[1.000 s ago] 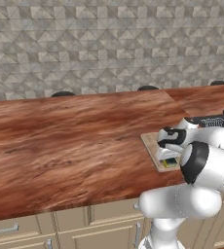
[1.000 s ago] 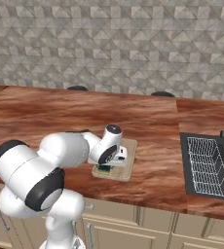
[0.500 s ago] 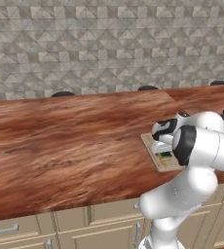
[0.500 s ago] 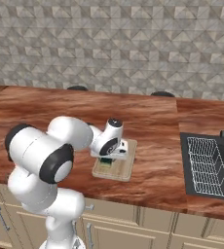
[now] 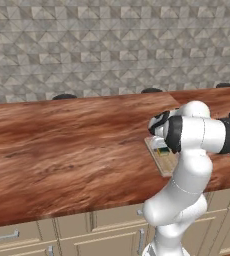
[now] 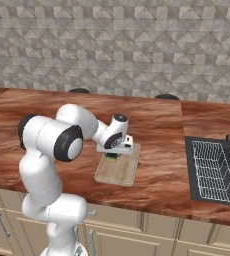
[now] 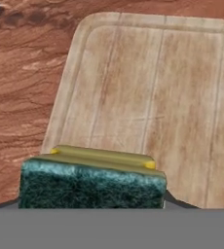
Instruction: Pick up the sponge from the counter and clean the cutting board by briefly scrubbing or pressing down on the cutting board. Once finished, release the sponge.
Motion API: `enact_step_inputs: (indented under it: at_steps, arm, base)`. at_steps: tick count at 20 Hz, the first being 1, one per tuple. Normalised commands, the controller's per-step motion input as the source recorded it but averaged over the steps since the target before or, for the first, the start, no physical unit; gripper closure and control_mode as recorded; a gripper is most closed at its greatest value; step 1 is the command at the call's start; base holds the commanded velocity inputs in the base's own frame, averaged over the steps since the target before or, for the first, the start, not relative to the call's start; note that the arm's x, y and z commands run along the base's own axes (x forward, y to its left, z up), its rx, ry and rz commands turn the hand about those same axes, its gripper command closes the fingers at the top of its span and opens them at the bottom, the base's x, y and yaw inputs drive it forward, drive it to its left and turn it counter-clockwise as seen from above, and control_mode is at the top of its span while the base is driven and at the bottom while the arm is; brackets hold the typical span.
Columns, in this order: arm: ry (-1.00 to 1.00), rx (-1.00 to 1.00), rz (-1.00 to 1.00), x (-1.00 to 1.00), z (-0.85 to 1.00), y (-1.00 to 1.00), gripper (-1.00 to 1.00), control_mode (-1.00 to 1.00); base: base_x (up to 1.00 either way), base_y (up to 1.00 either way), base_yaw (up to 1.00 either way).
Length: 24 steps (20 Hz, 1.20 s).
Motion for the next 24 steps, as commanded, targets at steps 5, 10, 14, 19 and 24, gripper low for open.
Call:
enact_step_inputs:
  at_steps: [5, 10, 14, 19, 24]
  arm:
    - [0.0, 0.0, 0.0, 0.62, -0.08, 0.0, 1.0, -1.0]
    - [0.0, 0.0, 0.0, 0.61, -0.27, 0.0, 1.0, -1.0]
    - [-0.01, 0.0, 0.0, 0.64, -0.33, 0.0, 1.0, -1.0]
    - [-0.02, 0.0, 0.0, 0.48, -0.28, 0.0, 1.0, -1.0]
    - [-0.01, 0.0, 0.0, 0.23, -0.45, 0.0, 1.0, -1.0]
  base:
    - [0.0, 0.0, 0.0]
    - [0.0, 0.0, 0.0]
    - [0.0, 0.0, 0.0]
    - [0.0, 0.0, 0.0]
    - [0.0, 0.0, 0.0]
